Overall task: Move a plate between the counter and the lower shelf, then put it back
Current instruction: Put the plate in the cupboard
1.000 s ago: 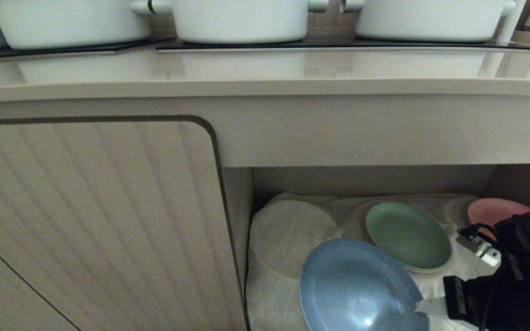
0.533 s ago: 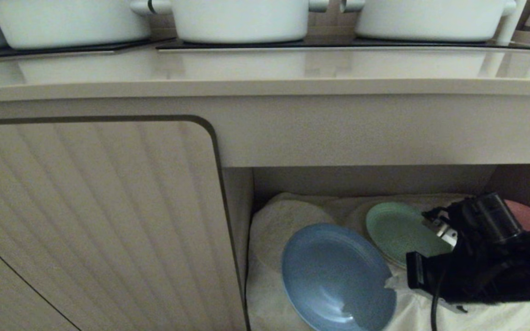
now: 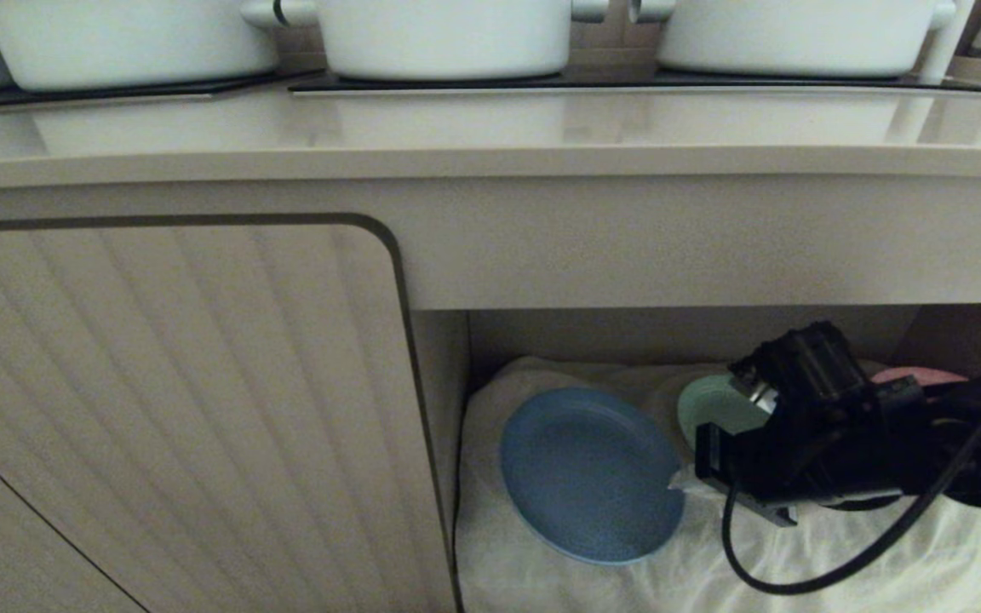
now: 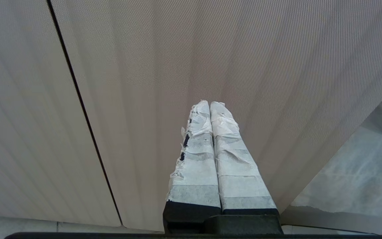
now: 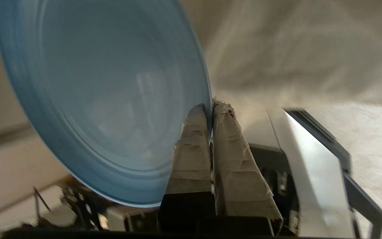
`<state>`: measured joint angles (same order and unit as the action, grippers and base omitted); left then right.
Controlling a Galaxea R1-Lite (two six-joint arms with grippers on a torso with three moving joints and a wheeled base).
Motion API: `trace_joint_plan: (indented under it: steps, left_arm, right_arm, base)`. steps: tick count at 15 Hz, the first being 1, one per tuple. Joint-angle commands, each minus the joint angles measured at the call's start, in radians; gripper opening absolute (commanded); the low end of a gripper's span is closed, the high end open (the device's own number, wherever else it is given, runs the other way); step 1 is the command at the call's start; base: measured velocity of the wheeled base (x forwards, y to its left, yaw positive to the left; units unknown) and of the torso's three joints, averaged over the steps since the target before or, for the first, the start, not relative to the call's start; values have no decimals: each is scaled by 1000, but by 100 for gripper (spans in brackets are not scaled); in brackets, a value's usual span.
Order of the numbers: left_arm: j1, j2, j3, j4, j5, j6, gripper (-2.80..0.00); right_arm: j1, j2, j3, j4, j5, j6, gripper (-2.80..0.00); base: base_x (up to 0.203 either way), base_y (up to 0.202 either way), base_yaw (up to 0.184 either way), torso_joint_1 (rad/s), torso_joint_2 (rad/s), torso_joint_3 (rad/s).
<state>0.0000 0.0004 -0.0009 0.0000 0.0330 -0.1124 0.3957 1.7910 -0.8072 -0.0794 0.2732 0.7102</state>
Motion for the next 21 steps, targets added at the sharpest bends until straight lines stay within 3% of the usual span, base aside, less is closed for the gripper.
trace_joint_plan:
  steps: [1,7,21]
  left_arm:
    - [0,0,0,0,1,-1,-280]
    - [0,0,0,0,1,-1,-280]
    - [0,0,1,0,1,-1,-280]
  right_arm:
    - [2,69,-45,-1,-5,14,-280]
    - [2,180,-140,-3,-57,41,-280]
    - [18,328,-309,-2,-65,42,-280]
  base:
    - [0,0,0,0,0,0]
    - [0,0,0,0,0,0]
    - [0,0,0,0,0,0]
